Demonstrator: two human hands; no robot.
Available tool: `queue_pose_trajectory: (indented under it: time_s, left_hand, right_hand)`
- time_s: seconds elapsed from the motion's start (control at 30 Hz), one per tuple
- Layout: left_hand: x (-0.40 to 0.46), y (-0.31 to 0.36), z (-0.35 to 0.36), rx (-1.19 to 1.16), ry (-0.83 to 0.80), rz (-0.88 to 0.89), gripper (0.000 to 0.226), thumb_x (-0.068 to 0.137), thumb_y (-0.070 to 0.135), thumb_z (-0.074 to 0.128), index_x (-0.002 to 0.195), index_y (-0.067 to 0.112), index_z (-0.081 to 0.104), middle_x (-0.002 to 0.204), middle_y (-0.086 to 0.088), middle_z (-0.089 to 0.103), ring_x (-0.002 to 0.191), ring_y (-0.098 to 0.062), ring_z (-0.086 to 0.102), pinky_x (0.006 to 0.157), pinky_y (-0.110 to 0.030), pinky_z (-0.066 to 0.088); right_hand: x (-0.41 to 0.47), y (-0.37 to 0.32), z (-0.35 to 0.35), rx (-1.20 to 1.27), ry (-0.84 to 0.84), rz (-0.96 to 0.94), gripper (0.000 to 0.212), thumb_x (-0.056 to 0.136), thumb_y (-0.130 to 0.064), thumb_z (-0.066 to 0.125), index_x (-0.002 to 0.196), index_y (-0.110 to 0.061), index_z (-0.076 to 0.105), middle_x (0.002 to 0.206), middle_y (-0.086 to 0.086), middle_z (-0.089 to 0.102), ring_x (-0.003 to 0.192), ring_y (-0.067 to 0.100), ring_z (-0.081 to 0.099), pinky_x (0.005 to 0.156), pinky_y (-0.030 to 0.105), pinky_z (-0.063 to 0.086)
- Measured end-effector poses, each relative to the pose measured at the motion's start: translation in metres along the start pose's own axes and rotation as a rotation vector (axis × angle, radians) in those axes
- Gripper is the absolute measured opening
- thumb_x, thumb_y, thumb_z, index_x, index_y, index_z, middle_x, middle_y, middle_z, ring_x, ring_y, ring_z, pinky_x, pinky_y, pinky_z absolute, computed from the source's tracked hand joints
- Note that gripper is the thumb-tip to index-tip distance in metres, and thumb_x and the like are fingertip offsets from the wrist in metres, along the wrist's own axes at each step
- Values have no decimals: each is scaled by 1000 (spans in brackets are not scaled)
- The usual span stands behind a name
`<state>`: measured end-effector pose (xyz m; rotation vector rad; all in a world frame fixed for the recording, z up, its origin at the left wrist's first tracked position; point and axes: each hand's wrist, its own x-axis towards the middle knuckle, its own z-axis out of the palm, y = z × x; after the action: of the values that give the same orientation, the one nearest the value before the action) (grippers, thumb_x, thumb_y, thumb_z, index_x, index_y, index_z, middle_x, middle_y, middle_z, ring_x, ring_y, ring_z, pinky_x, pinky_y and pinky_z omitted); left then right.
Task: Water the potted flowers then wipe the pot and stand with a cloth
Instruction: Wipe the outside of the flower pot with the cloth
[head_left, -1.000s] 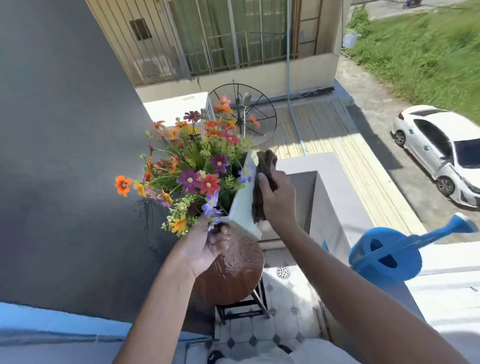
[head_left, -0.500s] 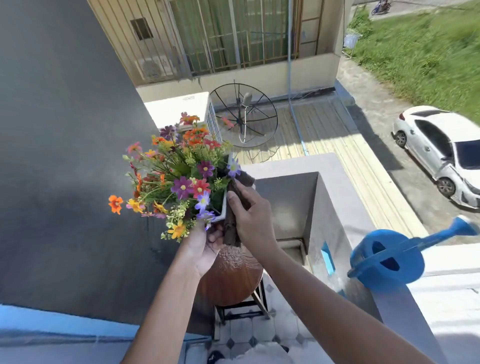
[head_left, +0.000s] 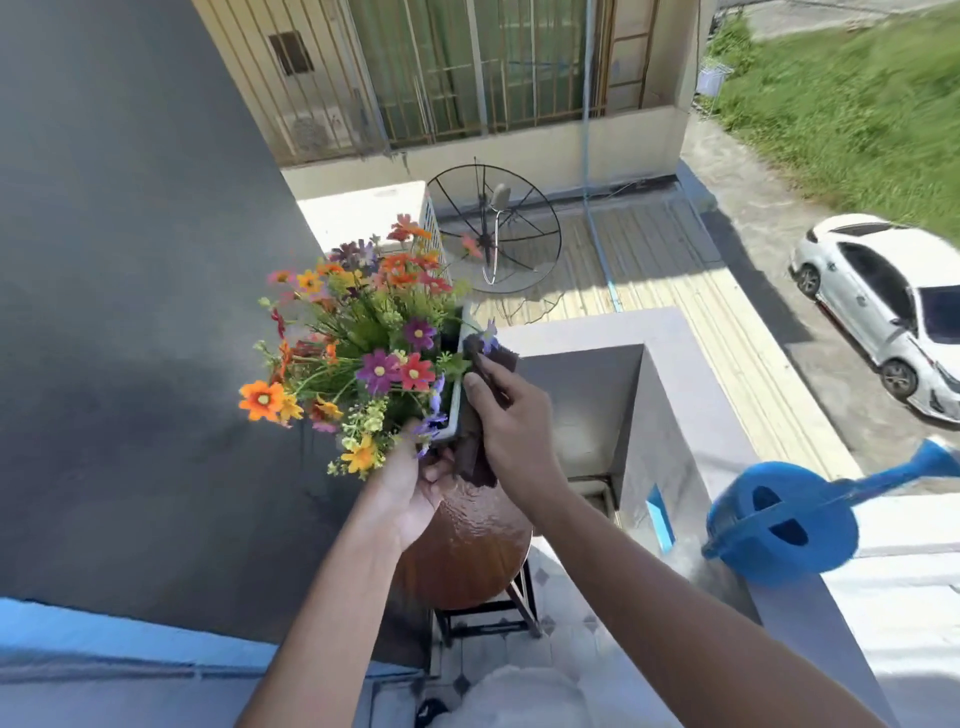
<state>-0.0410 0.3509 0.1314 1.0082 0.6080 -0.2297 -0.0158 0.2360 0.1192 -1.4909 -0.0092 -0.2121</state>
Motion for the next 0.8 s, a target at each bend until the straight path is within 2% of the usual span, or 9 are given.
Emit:
queue_pose_trajectory:
  time_s: [0.07, 0.13, 0.23, 0.37, 0.43, 0.53, 0.6, 0.67, 0.8]
  left_hand:
    - [-2, -5, -1, -24, -31, -25, 34, 103, 20, 39, 75, 7, 52, 46, -4, 50, 29, -5, 31, 31, -15, 30]
    - [-6, -8, -2, -20, -54, -51, 33, 103, 19, 39, 76, 5, 52, 49, -6, 51, 29, -4, 31, 30, -13, 30]
    - [-9, -10, -3, -44, -51, -52, 30, 103, 19, 42, 80, 7, 56, 50, -6, 50, 29, -4, 32, 33, -12, 29]
    - [-8, -5, -3, -4, -51, -15, 30, 102, 9, 38, 75, 5, 51, 55, -6, 46, 30, -4, 31, 32, -12, 26]
    - [-5, -6, -3, 25, -27, 5, 30, 102, 10, 37, 76, 5, 50, 57, -6, 46, 30, -3, 31, 32, -13, 25]
    - [-1, -5, 2, 23, -1, 25, 31, 104, 12, 36, 76, 5, 51, 56, -6, 48, 30, -3, 31, 32, -13, 24]
    - [1, -1, 5, -25, -11, 34, 31, 104, 14, 37, 77, 7, 51, 50, -4, 49, 29, -3, 31, 31, -14, 24]
    - [2, 1, 6, -9, -11, 74, 33, 103, 14, 34, 73, 11, 49, 43, 1, 50, 28, -3, 32, 33, -15, 24]
    - [-3, -2, 2, 161, -27, 93, 38, 102, 12, 28, 71, 10, 50, 44, -1, 53, 30, -4, 29, 33, -16, 19]
  right_hand:
    - [12, 1, -1, -8, 45, -39, 28, 97, -17, 63, 123, -10, 71, 112, -2, 74, 103, 7, 67, 90, 24, 54]
    - [28, 6, -8, -40, 105, -44, 27, 97, -17, 61, 122, -8, 71, 106, 0, 75, 92, 5, 66, 81, 21, 54]
    - [45, 26, -24, -98, 164, 47, 17, 95, -17, 61, 104, -11, 74, 77, -9, 66, 66, -4, 54, 64, 23, 47]
    - [40, 53, -28, -115, 175, 188, 35, 91, -35, 59, 112, -10, 73, 95, 4, 75, 80, 6, 60, 77, 35, 55]
    - [34, 46, -24, -75, 146, 168, 21, 95, -21, 57, 103, -8, 72, 80, -3, 68, 69, 2, 55, 64, 25, 49]
    - [26, 26, -16, -12, 109, 111, 11, 98, -14, 59, 96, -9, 69, 71, -13, 60, 61, -7, 50, 63, 16, 41]
    - [13, 10, -9, 15, 21, 40, 12, 97, -10, 61, 102, -12, 72, 77, -17, 66, 67, -10, 57, 67, 13, 45]
    - [3, 2, -3, 100, -38, 36, 18, 97, -11, 62, 109, -15, 74, 92, -8, 75, 83, -3, 65, 77, 20, 53]
    - [15, -5, -4, 207, 59, 65, 28, 95, -19, 64, 120, -9, 72, 107, 6, 76, 96, 15, 71, 89, 37, 58]
